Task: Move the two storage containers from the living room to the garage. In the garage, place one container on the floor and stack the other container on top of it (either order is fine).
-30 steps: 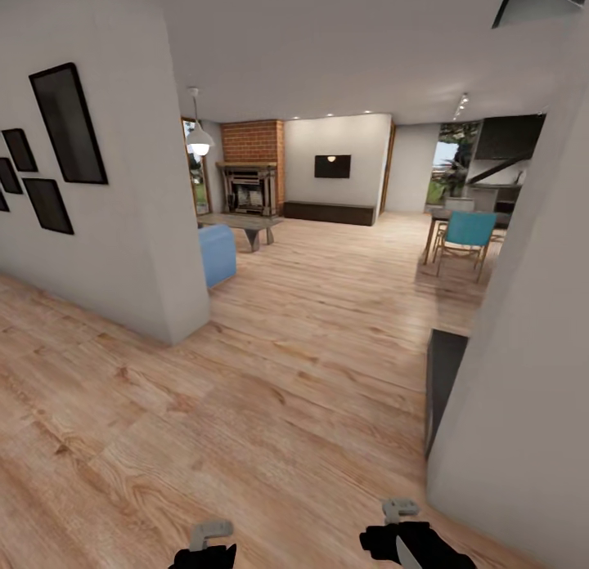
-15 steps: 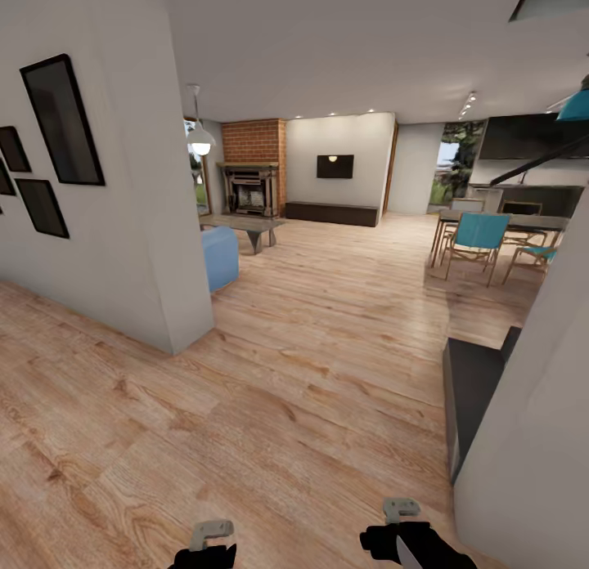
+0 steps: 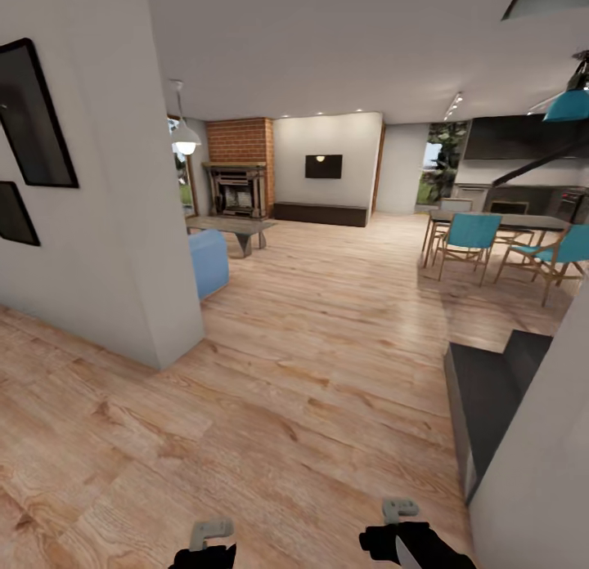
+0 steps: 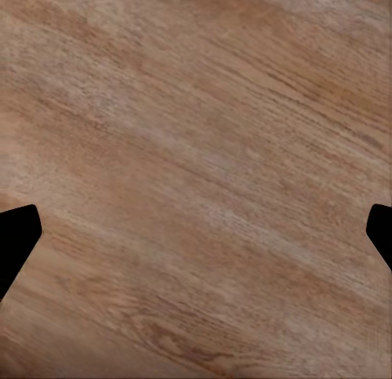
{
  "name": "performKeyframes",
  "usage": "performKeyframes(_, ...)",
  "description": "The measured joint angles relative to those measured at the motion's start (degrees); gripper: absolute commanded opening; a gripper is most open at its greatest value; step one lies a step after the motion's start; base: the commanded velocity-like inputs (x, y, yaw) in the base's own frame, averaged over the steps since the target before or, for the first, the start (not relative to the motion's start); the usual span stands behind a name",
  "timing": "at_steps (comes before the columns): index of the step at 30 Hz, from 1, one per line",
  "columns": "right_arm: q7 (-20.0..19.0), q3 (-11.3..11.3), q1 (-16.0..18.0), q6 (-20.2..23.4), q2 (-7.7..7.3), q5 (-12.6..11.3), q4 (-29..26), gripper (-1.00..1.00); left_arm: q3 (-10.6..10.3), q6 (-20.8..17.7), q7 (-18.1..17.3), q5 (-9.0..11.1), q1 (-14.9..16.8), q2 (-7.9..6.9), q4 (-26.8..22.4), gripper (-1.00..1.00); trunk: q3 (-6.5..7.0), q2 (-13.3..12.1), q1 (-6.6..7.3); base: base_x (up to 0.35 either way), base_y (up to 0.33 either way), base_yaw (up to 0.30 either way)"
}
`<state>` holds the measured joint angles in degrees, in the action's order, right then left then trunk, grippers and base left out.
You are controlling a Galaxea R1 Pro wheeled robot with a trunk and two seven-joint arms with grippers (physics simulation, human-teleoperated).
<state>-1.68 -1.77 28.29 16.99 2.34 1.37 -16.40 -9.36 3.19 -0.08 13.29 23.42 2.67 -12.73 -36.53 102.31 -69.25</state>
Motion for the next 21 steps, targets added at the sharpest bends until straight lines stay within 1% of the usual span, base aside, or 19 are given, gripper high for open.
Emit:
performKeyframes(11, 0.0, 0.0, 0.0, -0.02, -0.02, 0.01, 0.01, 1.0, -0.03, 0.02, 0.0, 0.0, 0.0, 0.0, 0.0, 1.0, 0.0, 0.0, 0.0, 0.299, 0.177, -0.017)
performKeyframes(18, 0.0, -0.05, -0.01, -0.02, -0.12, 0.0, -0.06, 1.0, -0.04, 0.06, 0.0, 0.0, 0.01, 0.05, 0.01, 1.0, 0.0, 0.0, 0.0, 0.3, 0.175, -0.156)
performKeyframes(21, 0.0, -0.04, 0.0, -0.02, -0.07, 0.02, -0.03, 1.0, -0.04, 0.06, 0.0, 0.0, 0.0, 0.06, 0.0, 1.0, 0.0, 0.0, 0.0, 0.303, 0.168, -0.09)
